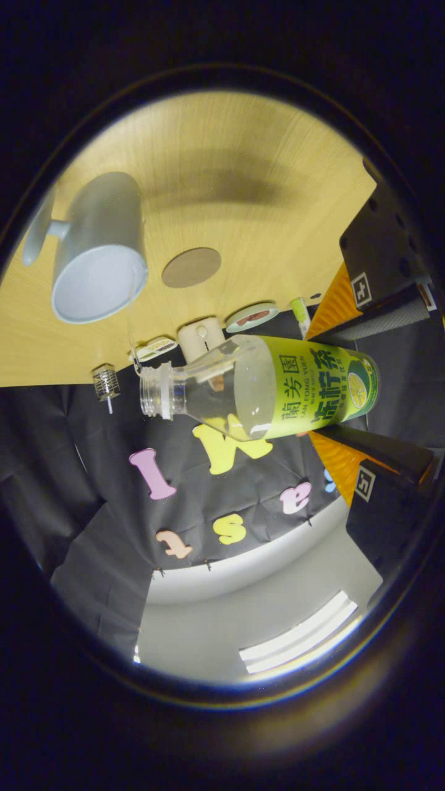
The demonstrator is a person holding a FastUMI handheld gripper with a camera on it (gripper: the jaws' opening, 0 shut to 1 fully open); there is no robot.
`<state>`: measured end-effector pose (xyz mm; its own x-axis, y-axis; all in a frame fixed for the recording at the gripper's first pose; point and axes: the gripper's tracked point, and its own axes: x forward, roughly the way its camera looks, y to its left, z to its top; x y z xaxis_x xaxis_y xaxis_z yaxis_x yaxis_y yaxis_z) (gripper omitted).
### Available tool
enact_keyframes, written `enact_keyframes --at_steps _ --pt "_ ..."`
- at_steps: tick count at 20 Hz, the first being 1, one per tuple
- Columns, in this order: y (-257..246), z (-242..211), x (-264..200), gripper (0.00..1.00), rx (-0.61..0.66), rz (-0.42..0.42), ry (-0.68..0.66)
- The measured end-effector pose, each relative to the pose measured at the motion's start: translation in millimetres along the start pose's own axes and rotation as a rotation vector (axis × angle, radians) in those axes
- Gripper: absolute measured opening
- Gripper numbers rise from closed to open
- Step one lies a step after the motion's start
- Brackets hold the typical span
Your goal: Take the bottle from table, then pour the juice into the cup, finally place the bottle on the coaster
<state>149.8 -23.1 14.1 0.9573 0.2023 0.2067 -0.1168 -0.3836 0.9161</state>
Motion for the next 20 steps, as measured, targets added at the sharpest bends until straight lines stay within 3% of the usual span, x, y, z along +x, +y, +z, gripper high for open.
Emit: enact_keyframes --at_steps 20 --pt "18.0 1.5 1.4 0.77 0.094 0.045 -0.020"
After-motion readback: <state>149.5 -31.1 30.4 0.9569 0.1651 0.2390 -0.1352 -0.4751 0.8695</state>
